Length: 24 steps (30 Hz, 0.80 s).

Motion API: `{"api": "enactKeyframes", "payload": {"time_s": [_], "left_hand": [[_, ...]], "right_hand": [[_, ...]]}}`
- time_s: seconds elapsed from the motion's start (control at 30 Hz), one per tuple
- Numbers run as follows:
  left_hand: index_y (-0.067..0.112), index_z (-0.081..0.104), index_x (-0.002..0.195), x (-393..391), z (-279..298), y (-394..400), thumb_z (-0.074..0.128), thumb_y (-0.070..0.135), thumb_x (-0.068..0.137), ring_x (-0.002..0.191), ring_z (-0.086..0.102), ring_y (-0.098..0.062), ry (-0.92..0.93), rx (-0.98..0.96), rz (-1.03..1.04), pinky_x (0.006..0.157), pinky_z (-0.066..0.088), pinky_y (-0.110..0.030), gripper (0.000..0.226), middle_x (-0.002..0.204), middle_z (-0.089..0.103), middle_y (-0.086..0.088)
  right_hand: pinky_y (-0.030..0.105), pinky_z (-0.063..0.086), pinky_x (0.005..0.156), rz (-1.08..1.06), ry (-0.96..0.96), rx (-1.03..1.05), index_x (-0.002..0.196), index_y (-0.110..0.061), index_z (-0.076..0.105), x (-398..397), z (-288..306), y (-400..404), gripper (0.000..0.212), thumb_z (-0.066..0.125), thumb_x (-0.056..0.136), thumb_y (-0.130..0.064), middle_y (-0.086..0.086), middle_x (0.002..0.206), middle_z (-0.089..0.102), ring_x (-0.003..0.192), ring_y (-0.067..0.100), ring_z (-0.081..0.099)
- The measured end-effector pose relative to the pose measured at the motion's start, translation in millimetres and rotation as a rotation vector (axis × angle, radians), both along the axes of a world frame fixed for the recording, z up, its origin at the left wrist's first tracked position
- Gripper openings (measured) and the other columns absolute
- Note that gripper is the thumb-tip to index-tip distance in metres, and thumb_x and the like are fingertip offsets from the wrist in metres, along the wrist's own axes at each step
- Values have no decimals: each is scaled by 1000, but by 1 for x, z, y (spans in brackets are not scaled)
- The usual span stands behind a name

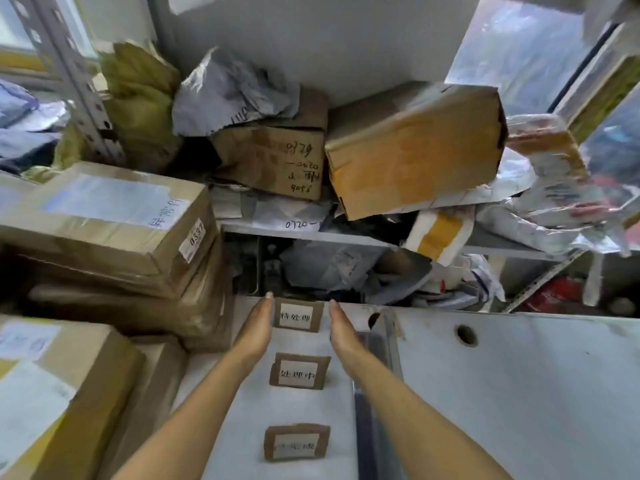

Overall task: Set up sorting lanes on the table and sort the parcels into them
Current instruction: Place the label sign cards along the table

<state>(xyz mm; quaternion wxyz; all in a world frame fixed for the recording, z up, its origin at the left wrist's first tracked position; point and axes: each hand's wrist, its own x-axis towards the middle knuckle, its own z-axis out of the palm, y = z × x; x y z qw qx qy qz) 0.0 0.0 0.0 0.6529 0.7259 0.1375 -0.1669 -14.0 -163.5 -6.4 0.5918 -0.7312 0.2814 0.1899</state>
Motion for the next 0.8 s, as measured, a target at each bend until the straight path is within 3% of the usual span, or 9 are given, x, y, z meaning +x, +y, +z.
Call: {"api": "enactKeyframes", "payload": {"time_s": [0.07, 0.13, 0.3, 0.37, 0.47, 0.53, 0.63, 0.7, 0.8], "left_hand": [[40, 56, 100, 6, 5, -9, 21, 44, 109, 109, 51, -5, 19, -27, -13, 104, 33, -27, 36, 112, 57, 15], [41, 56, 92, 7, 9, -15, 19, 41, 110, 100, 50, -2, 46, -19, -42, 99, 31, -25, 41, 104, 57, 16], [39, 57, 98, 1, 9, -18, 21, 44, 109, 107, 48, -5, 13, 8, -13, 98, 30, -26, 38, 106, 58, 15], [33, 59, 118, -3, 15, -18, 23, 58, 104, 121, 48, -7, -21, 36, 8, 108, 32, -31, 46, 122, 59, 13], [31, 43, 148, -11, 31, -27, 30, 79, 90, 139, 43, -16, -91, 43, 80, 118, 32, -47, 77, 149, 49, 6], [32, 34, 154, -17, 51, -43, 31, 67, 98, 141, 41, -17, -161, 7, 109, 118, 33, -47, 66, 153, 44, 2], [32, 24, 157, -35, 84, -85, 32, 47, 107, 139, 42, -18, -269, -12, 134, 117, 34, -45, 53, 151, 46, 0], [28, 35, 153, -47, 103, -117, 32, 41, 108, 131, 50, -15, -304, -63, 156, 113, 39, -41, 46, 142, 54, 1], [29, 58, 119, -64, 121, -180, 29, 37, 110, 105, 60, -4, -278, -98, 124, 99, 45, -32, 32, 110, 65, 10]], "right_hand": [[28, 24, 111, -18, 18, 72, 132, -31, 59, 8, -4, 4, 57, 19, 106, -62, -6, 137, 59, 130, 14, 48], [25, 27, 102, -5, 41, 102, 120, -32, 61, 15, -8, 5, 52, 18, 108, -58, -7, 122, 61, 115, 10, 50], [35, 31, 119, 36, -45, 134, 148, -25, 52, 15, 0, 8, 76, 21, 98, -74, -3, 147, 57, 140, 16, 47], [39, 30, 121, 54, -108, 153, 149, -26, 51, 13, 13, 5, 78, 21, 96, -76, -3, 148, 56, 139, 14, 47], [40, 37, 116, 73, -227, 157, 132, -26, 64, 3, 48, -10, 75, 23, 95, -76, -1, 135, 65, 128, 14, 55], [39, 42, 112, 71, -309, 160, 111, -29, 68, -5, 67, -26, 57, 24, 103, -65, -1, 122, 69, 118, 13, 60], [34, 43, 108, 53, -451, 159, 110, -34, 64, -27, 88, -67, 45, 27, 106, -58, -4, 120, 67, 113, 7, 59], [33, 44, 108, 20, -510, 180, 115, -34, 65, -41, 98, -100, 45, 29, 106, -59, -6, 120, 68, 113, 2, 60], [22, 49, 90, -32, -519, 251, 105, -33, 65, -61, 101, -164, 40, 27, 111, -44, -8, 109, 71, 92, -9, 65]]}}
